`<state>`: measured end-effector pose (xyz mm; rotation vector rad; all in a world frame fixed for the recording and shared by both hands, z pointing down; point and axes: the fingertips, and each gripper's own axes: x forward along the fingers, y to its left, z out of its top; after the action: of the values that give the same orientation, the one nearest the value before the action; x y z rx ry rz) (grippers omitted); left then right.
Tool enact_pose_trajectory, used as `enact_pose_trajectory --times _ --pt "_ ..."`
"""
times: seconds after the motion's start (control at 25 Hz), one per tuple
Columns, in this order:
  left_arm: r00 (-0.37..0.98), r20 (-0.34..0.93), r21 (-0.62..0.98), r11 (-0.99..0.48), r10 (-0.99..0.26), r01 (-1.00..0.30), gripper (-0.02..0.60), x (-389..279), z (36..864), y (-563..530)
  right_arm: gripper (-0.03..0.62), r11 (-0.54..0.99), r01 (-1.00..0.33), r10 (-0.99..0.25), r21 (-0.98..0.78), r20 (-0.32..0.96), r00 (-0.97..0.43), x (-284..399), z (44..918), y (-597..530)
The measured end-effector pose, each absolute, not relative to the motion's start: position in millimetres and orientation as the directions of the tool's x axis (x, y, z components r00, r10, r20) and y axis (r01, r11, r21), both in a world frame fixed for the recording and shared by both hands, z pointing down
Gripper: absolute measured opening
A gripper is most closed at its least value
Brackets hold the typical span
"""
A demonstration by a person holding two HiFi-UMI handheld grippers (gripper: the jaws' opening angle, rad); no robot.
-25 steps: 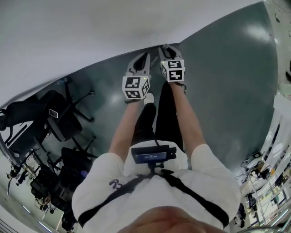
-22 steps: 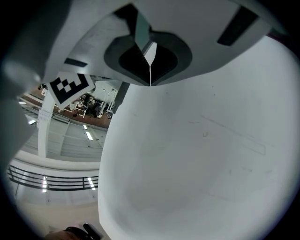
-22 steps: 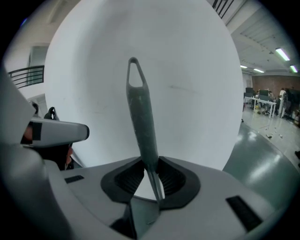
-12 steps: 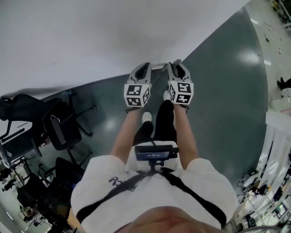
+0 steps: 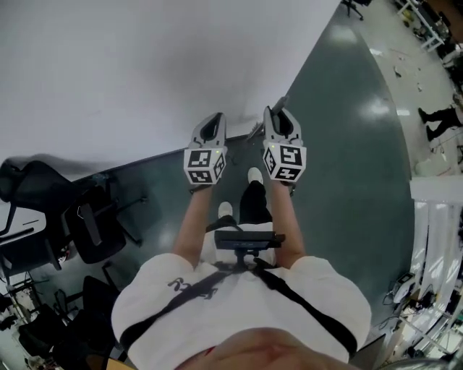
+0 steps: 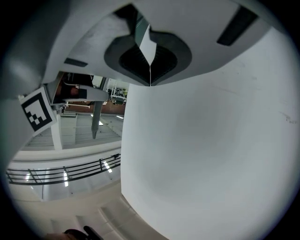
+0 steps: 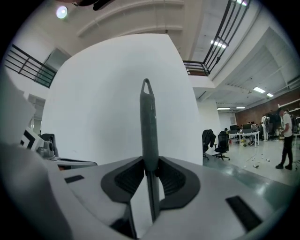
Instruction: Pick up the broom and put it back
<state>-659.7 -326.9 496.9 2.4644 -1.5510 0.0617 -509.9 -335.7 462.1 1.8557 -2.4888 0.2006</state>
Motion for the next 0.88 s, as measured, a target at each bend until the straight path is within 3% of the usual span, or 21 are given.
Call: enact_pose_trajectory --times 0.4,0.88 --pt "0.627 0.031 0.146 -0.618 -0.778 -0.773 0.012 -592.3 385.0 -279.7 0.104 0.249 -0.967 -0.967 -0.053 -0.065 -0.246 -481.8 352.5 -267.8" --pt "0.747 -0.033 0.119 -0.745 -0.664 -0.657 0.012 -522.9 337.0 -233.1 0.104 0.068 -0.997 -0.983 -0.024 -0.171 -0.063 -420.5 293.4 -194.3"
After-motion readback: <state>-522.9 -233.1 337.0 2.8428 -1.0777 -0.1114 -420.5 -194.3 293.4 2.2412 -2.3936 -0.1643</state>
